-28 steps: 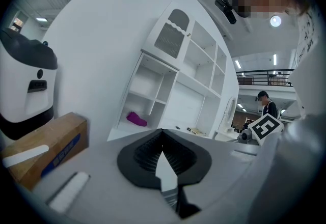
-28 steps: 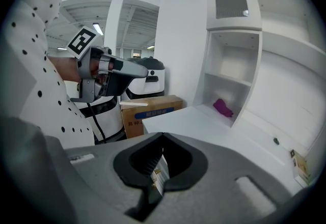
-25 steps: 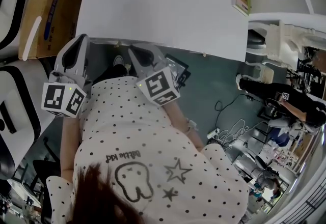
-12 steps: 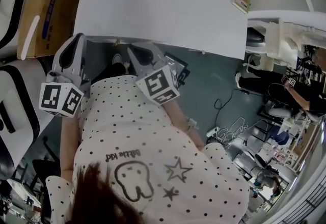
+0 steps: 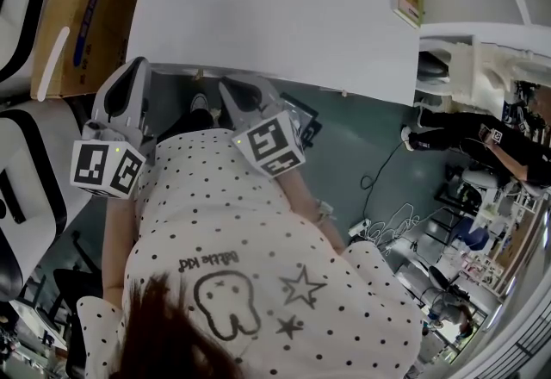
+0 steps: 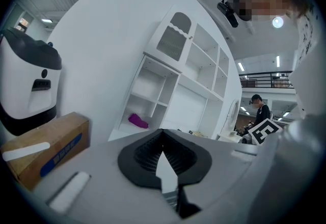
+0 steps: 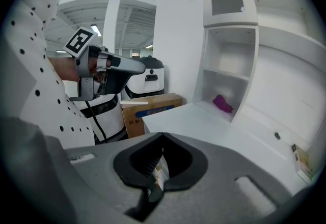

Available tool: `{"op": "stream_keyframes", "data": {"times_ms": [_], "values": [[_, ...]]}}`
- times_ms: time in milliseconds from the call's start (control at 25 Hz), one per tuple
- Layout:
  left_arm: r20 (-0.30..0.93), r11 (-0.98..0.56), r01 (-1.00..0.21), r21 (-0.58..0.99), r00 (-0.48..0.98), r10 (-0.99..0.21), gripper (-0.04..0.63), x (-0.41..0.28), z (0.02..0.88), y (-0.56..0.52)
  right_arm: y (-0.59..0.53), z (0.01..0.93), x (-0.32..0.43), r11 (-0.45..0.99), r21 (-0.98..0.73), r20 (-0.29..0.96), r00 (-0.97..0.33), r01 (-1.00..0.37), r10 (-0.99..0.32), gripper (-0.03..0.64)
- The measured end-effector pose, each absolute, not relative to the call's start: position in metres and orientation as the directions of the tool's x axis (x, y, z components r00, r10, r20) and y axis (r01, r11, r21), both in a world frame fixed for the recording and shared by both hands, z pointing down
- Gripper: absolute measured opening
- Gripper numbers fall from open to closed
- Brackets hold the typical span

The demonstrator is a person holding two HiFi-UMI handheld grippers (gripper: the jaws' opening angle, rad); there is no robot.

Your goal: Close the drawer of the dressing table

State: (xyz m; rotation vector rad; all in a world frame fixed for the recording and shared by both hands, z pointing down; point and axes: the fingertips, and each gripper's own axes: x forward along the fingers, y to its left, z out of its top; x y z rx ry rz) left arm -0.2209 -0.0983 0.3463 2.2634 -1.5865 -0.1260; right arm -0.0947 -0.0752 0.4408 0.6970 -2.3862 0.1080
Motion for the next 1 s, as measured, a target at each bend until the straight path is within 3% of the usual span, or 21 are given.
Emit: {"op": "stream_keyframes", "data": {"times_ms": [1000], "values": [[0.121, -0.331, -0.89, 0.314, 0.383, -0.916, 0.002, -0.21, 0.339, -0.112, -0.084, 0.438, -0.081, 0.827, 0.091, 0.596, -0.635, -0.555, -0.492, 0.0]]}}
